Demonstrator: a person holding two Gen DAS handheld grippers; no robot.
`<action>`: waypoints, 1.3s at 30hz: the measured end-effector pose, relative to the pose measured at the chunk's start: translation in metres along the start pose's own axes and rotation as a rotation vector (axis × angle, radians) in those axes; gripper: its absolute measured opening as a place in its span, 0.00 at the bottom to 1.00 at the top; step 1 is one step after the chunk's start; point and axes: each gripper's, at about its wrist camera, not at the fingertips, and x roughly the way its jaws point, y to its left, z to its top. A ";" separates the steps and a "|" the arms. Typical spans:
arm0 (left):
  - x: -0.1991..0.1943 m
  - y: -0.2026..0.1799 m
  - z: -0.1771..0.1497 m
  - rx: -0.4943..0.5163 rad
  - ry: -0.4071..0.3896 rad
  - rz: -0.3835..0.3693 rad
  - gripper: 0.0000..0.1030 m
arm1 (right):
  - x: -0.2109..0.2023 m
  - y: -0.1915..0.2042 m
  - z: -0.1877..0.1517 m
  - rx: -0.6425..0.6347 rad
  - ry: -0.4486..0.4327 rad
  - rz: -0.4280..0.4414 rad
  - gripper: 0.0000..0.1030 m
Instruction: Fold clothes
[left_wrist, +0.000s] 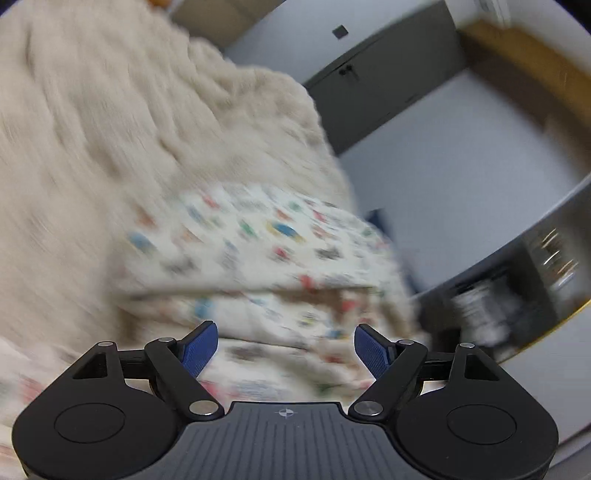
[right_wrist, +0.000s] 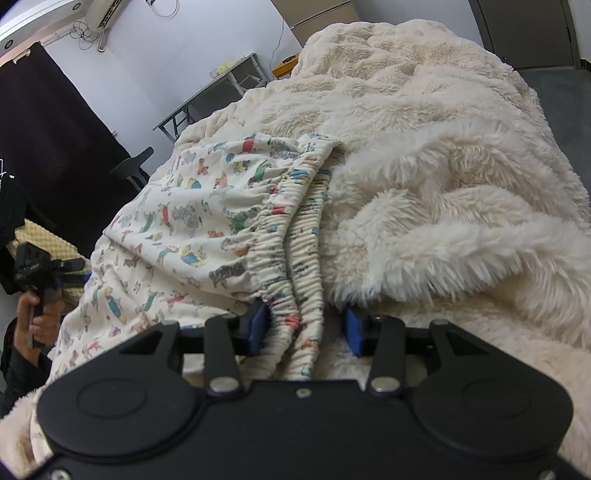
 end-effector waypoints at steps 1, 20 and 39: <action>0.009 0.002 0.000 -0.031 -0.006 0.014 0.72 | 0.000 0.000 0.000 -0.003 -0.001 -0.003 0.41; 0.005 -0.109 0.013 0.956 -0.233 0.939 0.07 | 0.000 0.003 0.001 -0.022 -0.001 -0.010 0.43; -0.047 -0.072 0.020 1.660 -0.081 1.615 0.33 | 0.004 0.009 -0.003 -0.054 0.000 -0.007 0.54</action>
